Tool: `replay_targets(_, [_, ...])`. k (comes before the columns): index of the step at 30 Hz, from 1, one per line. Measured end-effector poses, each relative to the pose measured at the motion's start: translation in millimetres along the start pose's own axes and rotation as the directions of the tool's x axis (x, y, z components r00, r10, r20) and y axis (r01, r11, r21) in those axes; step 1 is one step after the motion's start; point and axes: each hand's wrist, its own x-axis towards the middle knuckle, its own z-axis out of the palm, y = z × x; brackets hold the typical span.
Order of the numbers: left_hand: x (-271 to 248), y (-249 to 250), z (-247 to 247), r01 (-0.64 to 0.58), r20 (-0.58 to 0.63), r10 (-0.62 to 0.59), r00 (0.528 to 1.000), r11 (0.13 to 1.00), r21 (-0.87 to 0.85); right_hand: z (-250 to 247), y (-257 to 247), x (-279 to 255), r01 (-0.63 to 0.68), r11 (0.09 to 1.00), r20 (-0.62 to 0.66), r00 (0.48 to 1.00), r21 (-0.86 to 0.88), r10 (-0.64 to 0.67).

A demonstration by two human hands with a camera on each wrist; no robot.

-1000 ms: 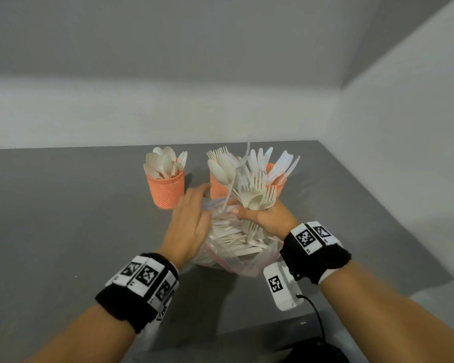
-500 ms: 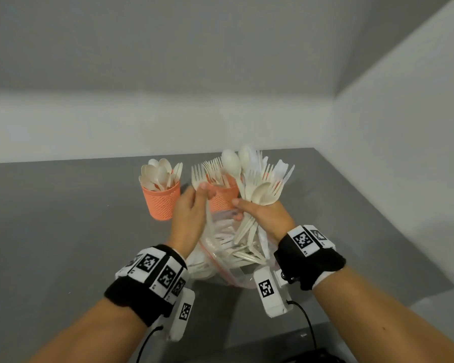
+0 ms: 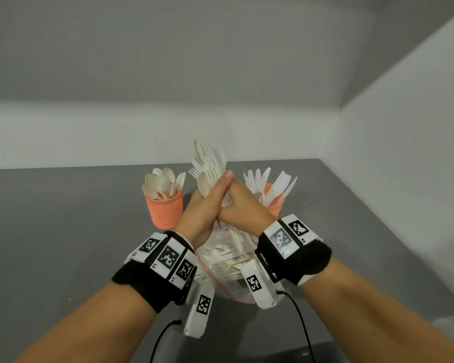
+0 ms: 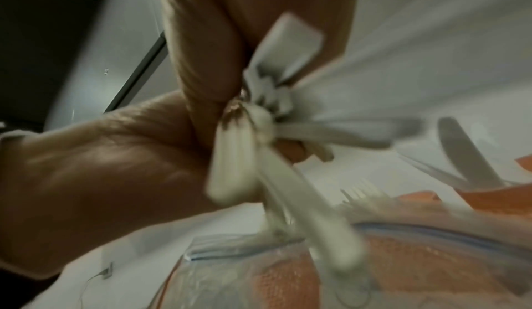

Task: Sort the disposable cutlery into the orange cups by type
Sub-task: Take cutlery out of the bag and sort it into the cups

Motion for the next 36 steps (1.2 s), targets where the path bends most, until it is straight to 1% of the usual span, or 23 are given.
replay_targets(1, [1,1,-1,-0.009,-0.003,0.009,1.000,1.000,-0.027,-7,-1,-1,0.052,0.997,0.046,0.997,0.050,-0.054])
replay_targets(2, [4,3,-3,0.007,0.011,-0.007,1.000,0.998,-0.055,-17,1,-4,0.084,0.995,0.092,0.992,0.050,-0.088])
replay_targets(3, [6,5,-4,0.042,0.022,-0.040,0.999,0.996,-0.083,-14,6,0,0.102,0.994,0.130,0.986,0.051,-0.108])
replay_targets(6, [13,5,-8,0.136,0.053,-0.129,0.990,0.978,-0.159,-18,17,0,0.077,0.995,0.192,0.977,0.069,-0.089])
replay_targets(8, [14,2,-8,0.184,0.092,-0.166,0.982,0.951,-0.247,-24,25,1,0.060,0.988,0.146,0.986,0.143,-0.081])
replay_targets(10, [13,-3,-8,0.224,0.137,-0.191,0.972,0.930,-0.290,-24,34,0,0.030,0.987,0.089,0.995,0.159,-0.044])
replay_targets(13, [11,-12,-4,0.253,0.160,-0.213,0.964,0.921,-0.295,-20,43,-5,0.018,0.992,0.062,0.998,0.122,-0.025])
replay_targets(17, [9,-20,0,0.274,0.126,-0.246,0.961,0.908,-0.317,-20,51,-8,0.079,0.996,0.076,0.994,0.049,-0.083])
replay_targets(19, [10,-21,0,0.275,0.122,-0.249,0.961,0.905,-0.324,-16,54,-6,0.119,0.993,0.051,0.992,-0.015,-0.119])
replay_targets(21, [12,-20,-2,0.280,0.121,-0.255,0.959,0.911,-0.304,-12,55,-4,0.132,0.990,0.018,0.991,-0.046,-0.132])
replay_targets(23, [18,-19,-6,0.276,0.117,-0.252,0.961,0.918,-0.285,-13,56,0,0.090,0.995,-0.024,0.996,-0.053,-0.091])
replay_targets(24, [21,-18,-8,0.285,0.130,-0.258,0.957,0.916,-0.284,-14,55,1,0.048,0.998,-0.054,0.997,-0.037,-0.050])
replay_targets(26, [27,-15,-15,0.318,0.168,-0.281,0.945,0.909,-0.268,-16,53,6,0.003,1.000,-0.094,0.996,-0.021,-0.005])
replay_targets(31, [33,-17,-28,0.353,0.149,-0.322,0.935,0.893,-0.280,-6,55,21,-0.009,0.998,-0.035,0.999,-0.069,0.006])
replay_targets(33, [35,-20,-30,0.358,0.148,-0.328,0.933,0.887,-0.292,-6,54,22,-0.006,0.998,-0.038,0.999,-0.059,0.004])
replay_targets(36, [40,-23,-28,0.336,0.131,-0.310,0.942,0.895,-0.295,-4,56,19,-0.032,0.999,-0.024,0.999,-0.032,0.032])
